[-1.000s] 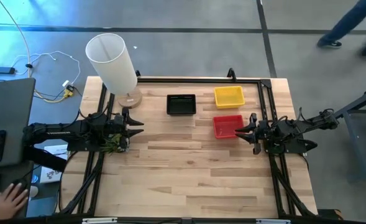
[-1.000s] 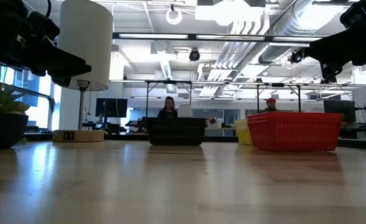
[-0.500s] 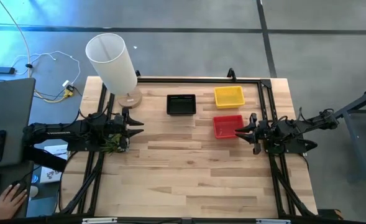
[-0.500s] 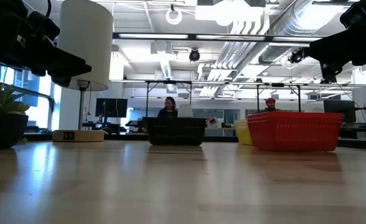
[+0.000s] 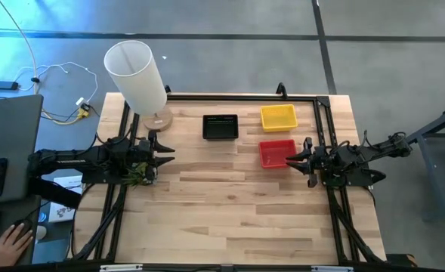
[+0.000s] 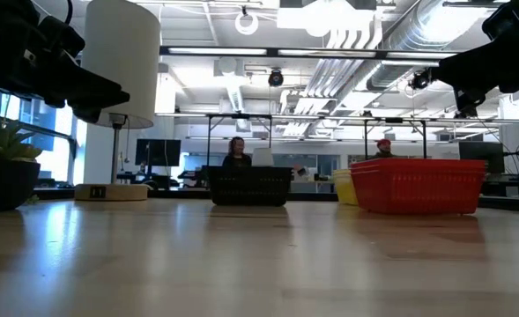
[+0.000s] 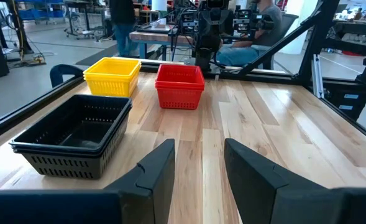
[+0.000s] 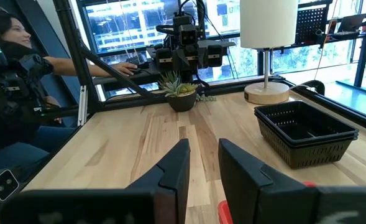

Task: Stack baskets by color
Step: Return to Home Position

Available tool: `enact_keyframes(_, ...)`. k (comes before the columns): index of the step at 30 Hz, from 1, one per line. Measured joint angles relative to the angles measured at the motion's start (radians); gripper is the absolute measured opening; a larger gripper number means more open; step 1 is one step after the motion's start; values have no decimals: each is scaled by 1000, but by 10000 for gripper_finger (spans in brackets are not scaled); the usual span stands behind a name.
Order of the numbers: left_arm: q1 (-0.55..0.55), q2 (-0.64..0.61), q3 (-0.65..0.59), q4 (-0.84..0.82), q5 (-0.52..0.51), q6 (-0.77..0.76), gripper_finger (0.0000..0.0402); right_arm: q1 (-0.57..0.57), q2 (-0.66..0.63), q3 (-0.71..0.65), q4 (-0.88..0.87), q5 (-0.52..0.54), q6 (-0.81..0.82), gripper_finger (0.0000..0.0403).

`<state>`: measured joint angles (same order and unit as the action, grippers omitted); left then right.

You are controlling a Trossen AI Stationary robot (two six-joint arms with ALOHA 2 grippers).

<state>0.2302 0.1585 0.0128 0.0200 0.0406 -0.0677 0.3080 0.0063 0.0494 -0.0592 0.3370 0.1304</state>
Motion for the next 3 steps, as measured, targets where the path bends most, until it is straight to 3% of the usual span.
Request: enact_keyframes(3,0,0,0,0,0,0,129,0,0,0,0,0,0,75)
